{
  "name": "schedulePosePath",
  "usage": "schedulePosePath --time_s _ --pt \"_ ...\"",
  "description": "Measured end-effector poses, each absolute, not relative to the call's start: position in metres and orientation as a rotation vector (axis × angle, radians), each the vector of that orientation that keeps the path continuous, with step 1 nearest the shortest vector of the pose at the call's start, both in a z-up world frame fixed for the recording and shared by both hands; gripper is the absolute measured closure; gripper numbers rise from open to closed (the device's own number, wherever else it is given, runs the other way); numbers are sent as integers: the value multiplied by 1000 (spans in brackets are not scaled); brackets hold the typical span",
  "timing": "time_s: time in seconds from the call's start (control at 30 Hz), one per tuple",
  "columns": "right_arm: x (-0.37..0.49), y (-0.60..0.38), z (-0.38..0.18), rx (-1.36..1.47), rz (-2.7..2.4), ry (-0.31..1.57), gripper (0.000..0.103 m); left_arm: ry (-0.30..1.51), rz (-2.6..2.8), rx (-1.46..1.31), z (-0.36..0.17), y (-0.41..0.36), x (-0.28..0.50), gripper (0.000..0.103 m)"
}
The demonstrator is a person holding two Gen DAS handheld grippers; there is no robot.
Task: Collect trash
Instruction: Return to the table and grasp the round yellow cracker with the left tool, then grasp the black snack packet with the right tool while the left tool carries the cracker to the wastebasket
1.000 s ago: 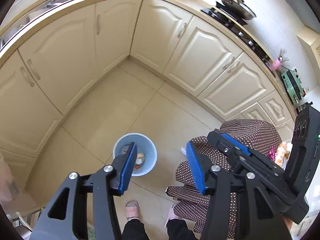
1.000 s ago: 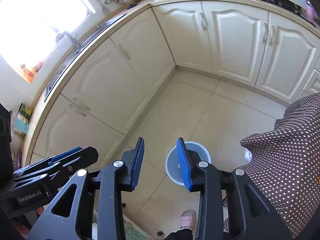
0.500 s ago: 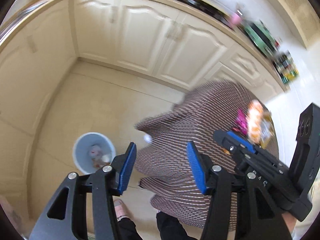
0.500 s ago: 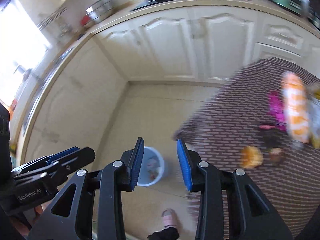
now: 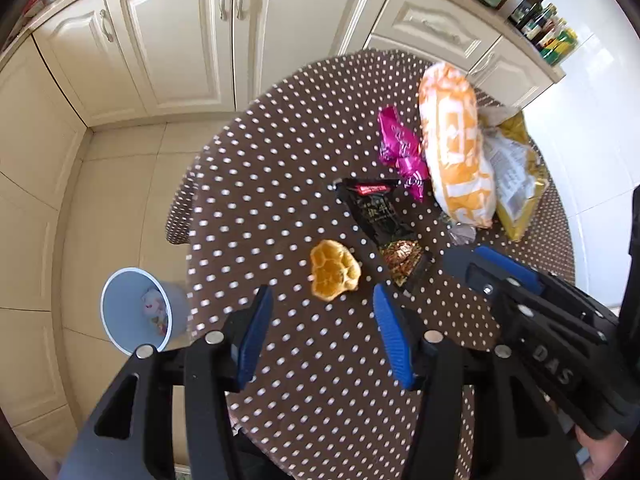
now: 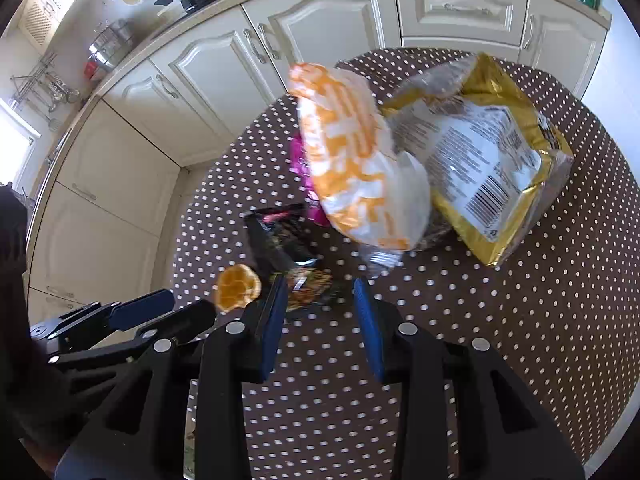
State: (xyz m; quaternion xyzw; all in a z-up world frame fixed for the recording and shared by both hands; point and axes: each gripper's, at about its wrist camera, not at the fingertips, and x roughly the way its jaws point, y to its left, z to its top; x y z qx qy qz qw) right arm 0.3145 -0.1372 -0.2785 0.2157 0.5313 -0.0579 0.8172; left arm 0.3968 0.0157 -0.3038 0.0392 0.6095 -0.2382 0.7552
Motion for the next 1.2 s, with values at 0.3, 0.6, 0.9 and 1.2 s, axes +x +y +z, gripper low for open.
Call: schedulePosePath --time_s 0.3,0.6,0.9,1.2 --pt "308 -155 -295 502 -79 1161 70 1343 -467 162 -337 -8 405 51" --pt "322 -139 -300 505 -39 1170 65 1317 -447 156 -336 -1 413 75" --pt "350 -113 -303 421 -26 1155 49 1302 -415 19 -323 54 420 75" --pt "363 -91 -307 248 -63 1173 81 1291 -413 -66 -312 87 421 75"
